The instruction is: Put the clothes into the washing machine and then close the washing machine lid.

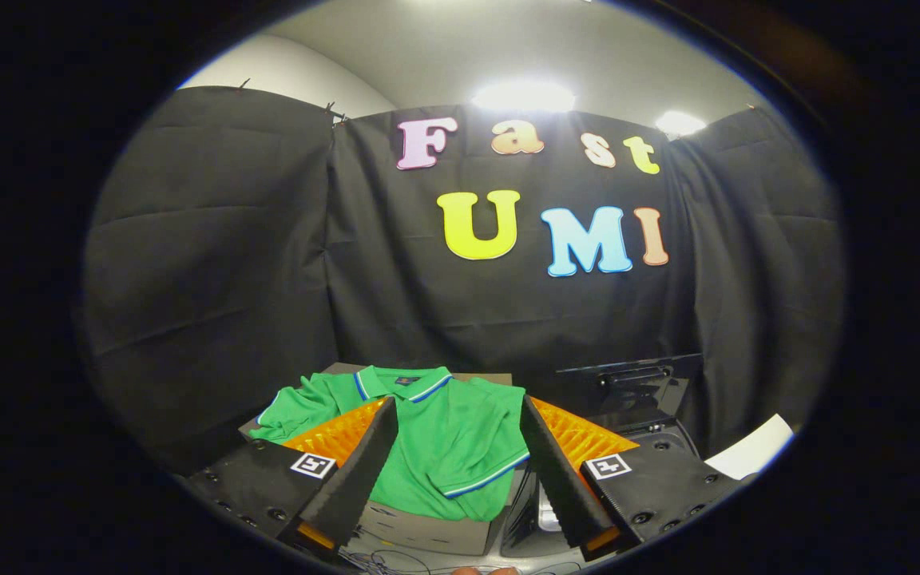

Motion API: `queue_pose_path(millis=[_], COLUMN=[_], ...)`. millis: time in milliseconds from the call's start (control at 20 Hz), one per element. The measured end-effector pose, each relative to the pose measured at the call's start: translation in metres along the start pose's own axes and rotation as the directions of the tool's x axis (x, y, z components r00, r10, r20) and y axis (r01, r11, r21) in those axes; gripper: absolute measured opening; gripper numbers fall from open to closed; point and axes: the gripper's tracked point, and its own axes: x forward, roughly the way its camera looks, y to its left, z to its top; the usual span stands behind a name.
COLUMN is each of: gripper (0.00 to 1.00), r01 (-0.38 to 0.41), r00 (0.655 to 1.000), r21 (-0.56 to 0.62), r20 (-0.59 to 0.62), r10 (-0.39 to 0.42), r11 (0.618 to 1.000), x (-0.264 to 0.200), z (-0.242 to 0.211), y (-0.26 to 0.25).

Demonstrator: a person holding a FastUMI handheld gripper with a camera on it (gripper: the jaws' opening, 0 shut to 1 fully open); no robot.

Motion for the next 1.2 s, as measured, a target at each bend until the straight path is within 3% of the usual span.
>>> queue_pose_path(millis=[300, 750, 950, 1200], gripper=[0.98, 0.98, 0.96, 0.96], r01=[-0.075, -0.151, -0.132, -0.101], r00=[0.984, 0.909, 0.887, 0.872], r21=[-0.027, 0.027, 0.046, -0.044], r20=[-0.161, -0.389, -0.440, -0.485], r10=[0.070, 0.150, 0.139, 0.067], r11=[0.997, 0.988, 0.990, 0.994], x=[0.052, 0.104, 0.121, 0.133], z=[-0.016, -0.070, -0.083, -0.099], y=[0.046, 0.091, 0.099, 0.095])
